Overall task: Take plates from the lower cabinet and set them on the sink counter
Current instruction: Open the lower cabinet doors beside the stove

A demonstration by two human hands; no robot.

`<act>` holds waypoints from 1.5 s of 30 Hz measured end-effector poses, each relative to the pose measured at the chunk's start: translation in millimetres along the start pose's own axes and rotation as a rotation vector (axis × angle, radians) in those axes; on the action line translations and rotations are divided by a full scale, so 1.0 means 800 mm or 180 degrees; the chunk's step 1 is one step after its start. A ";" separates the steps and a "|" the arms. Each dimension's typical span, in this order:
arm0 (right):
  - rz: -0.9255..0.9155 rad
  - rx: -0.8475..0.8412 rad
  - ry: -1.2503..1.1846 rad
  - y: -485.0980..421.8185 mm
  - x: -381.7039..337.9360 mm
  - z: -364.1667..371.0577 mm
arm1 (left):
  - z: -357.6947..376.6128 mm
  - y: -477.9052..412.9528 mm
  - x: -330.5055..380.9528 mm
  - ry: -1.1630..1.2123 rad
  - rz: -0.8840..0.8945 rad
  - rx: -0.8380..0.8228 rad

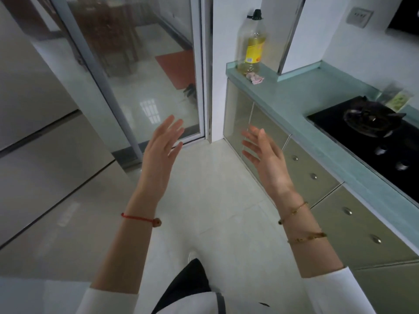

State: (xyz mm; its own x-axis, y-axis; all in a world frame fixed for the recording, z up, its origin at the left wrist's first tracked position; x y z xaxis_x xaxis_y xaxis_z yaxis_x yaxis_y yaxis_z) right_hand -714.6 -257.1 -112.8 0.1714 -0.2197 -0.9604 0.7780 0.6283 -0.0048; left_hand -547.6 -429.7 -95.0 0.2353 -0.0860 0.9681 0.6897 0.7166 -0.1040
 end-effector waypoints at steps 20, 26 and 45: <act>-0.0081 0.0423 -0.0108 -0.389 0.036 0.042 | 0.007 -0.419 -0.060 -0.0074 -0.0342 -0.0400; -0.0025 0.0568 -0.0122 -0.472 0.047 0.047 | 0.007 -0.516 -0.086 0.0129 -0.0589 -0.0585; -0.0033 0.0778 -0.0201 -0.773 0.051 0.024 | 0.059 -0.820 -0.139 -0.0029 -0.0669 -0.0655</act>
State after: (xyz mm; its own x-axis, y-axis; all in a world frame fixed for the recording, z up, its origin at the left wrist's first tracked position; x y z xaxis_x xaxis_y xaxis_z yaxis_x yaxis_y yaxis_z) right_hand -1176.7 -668.8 -144.0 0.1942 -0.2763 -0.9413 0.9016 0.4283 0.0603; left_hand -1058.4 -857.2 -123.9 0.0671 -0.2110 0.9752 0.8472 0.5282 0.0560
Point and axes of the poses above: each hand's wrist, its own y-axis away from the middle knuckle, its own z-axis out of the palm, x = y × z, the point moved 5 cm from there along -y, towards the middle knuckle, and after that the axes turned 5 degrees about -y, right-handed, at the moved point
